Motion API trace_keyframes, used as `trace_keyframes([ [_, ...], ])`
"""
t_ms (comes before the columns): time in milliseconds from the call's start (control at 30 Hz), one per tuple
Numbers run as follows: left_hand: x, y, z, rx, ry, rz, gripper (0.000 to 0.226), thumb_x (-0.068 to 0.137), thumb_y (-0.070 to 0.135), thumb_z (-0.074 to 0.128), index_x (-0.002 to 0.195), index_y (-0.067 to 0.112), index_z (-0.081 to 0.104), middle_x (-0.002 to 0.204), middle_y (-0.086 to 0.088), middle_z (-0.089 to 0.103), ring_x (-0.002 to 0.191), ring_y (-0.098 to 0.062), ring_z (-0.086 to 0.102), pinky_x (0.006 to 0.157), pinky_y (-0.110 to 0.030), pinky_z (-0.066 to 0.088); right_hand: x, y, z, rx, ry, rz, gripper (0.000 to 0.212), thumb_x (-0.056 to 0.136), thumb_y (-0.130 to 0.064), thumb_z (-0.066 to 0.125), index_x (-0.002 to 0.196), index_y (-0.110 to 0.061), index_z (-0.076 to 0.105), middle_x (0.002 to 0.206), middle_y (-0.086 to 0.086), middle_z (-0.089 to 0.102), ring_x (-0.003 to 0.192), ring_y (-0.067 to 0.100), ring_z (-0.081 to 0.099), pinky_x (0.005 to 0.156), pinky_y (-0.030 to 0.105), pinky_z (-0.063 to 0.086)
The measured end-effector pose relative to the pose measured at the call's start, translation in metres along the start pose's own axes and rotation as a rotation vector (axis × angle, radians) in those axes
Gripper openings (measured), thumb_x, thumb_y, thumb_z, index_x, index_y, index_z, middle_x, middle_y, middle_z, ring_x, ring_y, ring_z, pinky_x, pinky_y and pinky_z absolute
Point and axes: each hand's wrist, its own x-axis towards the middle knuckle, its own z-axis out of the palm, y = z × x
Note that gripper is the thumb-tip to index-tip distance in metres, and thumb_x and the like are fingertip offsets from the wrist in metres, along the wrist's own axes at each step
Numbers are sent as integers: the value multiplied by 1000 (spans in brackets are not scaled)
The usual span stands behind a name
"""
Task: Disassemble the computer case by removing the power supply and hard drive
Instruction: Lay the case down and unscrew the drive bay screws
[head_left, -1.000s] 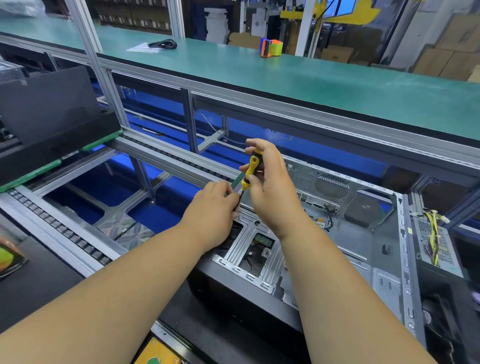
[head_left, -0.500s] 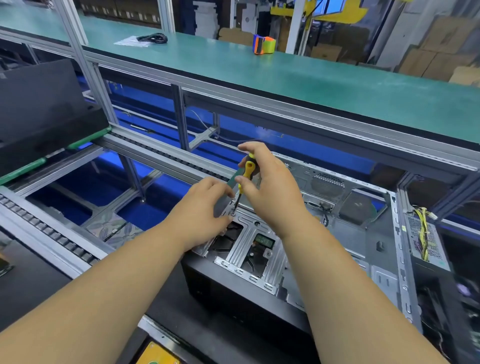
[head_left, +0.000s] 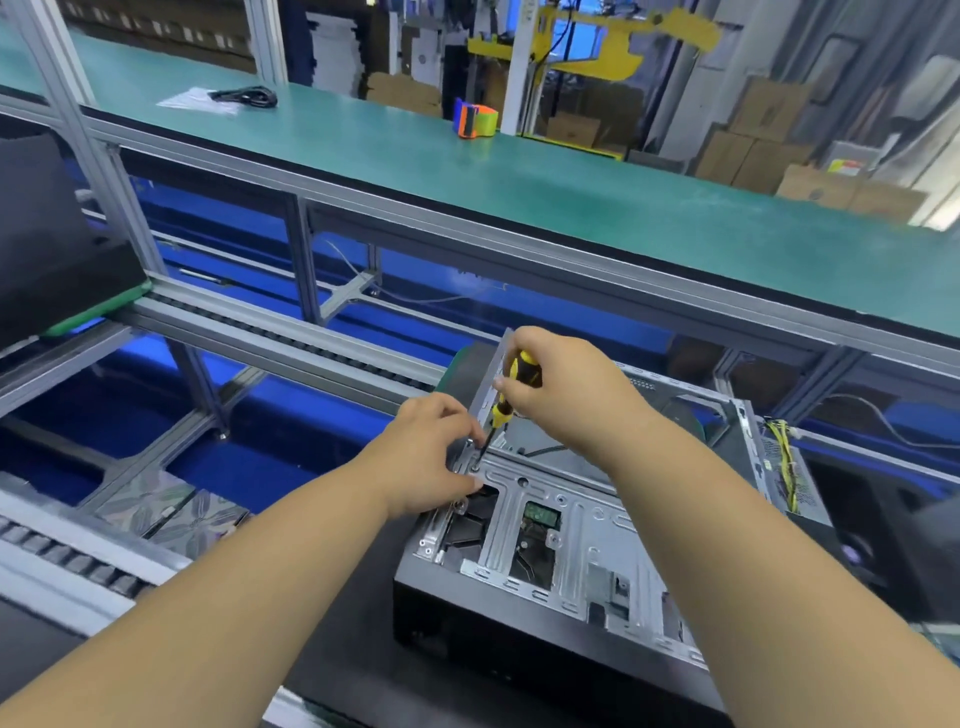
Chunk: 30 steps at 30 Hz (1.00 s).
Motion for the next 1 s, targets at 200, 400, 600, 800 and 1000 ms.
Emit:
trace_keyframes([
  [200,8,-3,1,95,8,91,32,79,43,72,107,33,61,134,10,34,132,-13,21,106,-35,33,2,-3,-5,-40,-83,42,15,88,-33,61,98,-28,51,77,-10,50,68,11,48,53,28,32],
  [400,15,-1,2,278,1,181,40,87,49,59,119,25,60,145,3,31,137,-20,18,113,-41,28,5,-10,-6,-120,-62,14,24,95,-47,56,98,-24,51,78,-8,54,72,14,51,54,31,35],
  [600,22,1,0,472,27,264,44,89,52,53,115,20,68,143,1,37,131,-21,25,109,-40,29,8,-16,-5,-134,-85,-30,18,95,-40,58,98,-26,47,76,-11,47,71,14,47,57,31,34],
  [800,26,0,0,424,16,286,39,87,46,57,107,15,70,138,3,40,127,-19,27,105,-37,28,5,-13,-9,-81,-69,-49,20,93,-35,62,99,-26,46,86,-6,56,75,16,53,57,30,38],
  [1000,27,4,-2,448,20,296,36,85,46,61,101,15,71,144,2,39,132,-21,27,109,-40,26,4,-6,-13,-52,-50,-25,21,93,-34,64,102,-29,45,85,-14,54,73,4,51,55,24,36],
])
